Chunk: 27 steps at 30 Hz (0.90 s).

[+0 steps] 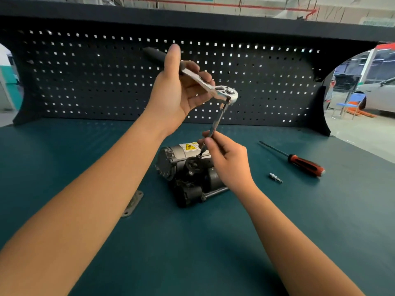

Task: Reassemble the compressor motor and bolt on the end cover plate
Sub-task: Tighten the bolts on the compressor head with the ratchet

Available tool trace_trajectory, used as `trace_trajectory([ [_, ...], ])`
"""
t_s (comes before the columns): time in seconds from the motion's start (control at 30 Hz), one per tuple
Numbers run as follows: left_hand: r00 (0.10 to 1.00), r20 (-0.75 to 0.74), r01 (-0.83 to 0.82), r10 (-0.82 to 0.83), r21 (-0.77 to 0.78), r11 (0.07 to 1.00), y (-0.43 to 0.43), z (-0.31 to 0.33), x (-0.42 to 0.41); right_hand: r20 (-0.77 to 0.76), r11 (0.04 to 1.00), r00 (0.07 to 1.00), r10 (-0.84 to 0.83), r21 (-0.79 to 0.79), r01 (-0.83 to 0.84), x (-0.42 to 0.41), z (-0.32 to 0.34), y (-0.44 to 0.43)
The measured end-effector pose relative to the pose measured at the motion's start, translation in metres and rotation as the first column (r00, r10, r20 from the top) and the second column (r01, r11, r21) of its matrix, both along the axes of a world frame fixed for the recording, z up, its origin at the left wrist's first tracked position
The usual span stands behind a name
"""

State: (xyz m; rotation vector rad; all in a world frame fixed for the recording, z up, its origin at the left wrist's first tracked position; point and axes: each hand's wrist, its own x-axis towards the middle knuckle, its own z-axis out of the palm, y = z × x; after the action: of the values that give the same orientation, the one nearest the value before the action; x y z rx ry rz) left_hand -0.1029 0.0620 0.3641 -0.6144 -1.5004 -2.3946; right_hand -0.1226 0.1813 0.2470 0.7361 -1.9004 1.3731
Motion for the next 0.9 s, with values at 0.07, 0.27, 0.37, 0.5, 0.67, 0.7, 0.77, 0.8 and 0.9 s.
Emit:
trace_trajectory([
  [0.07,0.988,-0.1,-0.125,0.118,-0.066,0.99,0.001,-0.01,0.018,0.011,1.0,1.0,-0.023,-0.007,0.023,-0.002,0.003,-0.001],
  [0.27,0.84,-0.459,-0.43,0.288,-0.241,0.87,0.01,-0.04,0.054,0.034,0.997,0.998,-0.053,-0.058,0.055,0.001,0.004,-0.004],
  [0.37,0.89,-0.37,-0.334,0.266,-0.132,0.933,0.013,-0.034,0.046,0.11,0.992,0.994,0.019,-0.123,-0.005,0.004,0.005,-0.003],
  [0.5,0.951,-0.196,-0.25,0.24,-0.027,0.968,0.01,-0.016,0.022,0.165,0.987,0.983,0.086,-0.15,-0.061,0.007,0.001,-0.002],
  [0.67,1.0,0.028,-0.001,0.003,-0.079,0.997,-0.007,0.007,-0.008,0.126,0.994,0.991,0.048,-0.1,-0.035,0.008,-0.007,-0.001],
  [0.7,0.997,0.076,0.025,-0.02,-0.058,0.998,-0.008,0.009,-0.012,0.09,0.998,0.996,0.021,-0.062,-0.015,0.008,-0.008,-0.002],
  [0.77,0.991,0.126,0.048,-0.042,-0.046,0.998,-0.008,0.013,-0.015,0.04,1.0,0.999,-0.01,-0.01,0.01,0.006,-0.006,-0.004],
  [0.8,0.991,0.124,0.05,-0.043,-0.057,0.997,-0.007,0.013,-0.014,0.027,1.0,1.0,-0.009,-0.002,0.009,0.005,-0.005,-0.005],
  [0.9,0.998,0.057,0.012,-0.006,-0.101,0.995,0.003,0.007,-0.001,0.037,0.999,0.999,0.028,-0.028,-0.027,0.004,-0.003,0.002],
])
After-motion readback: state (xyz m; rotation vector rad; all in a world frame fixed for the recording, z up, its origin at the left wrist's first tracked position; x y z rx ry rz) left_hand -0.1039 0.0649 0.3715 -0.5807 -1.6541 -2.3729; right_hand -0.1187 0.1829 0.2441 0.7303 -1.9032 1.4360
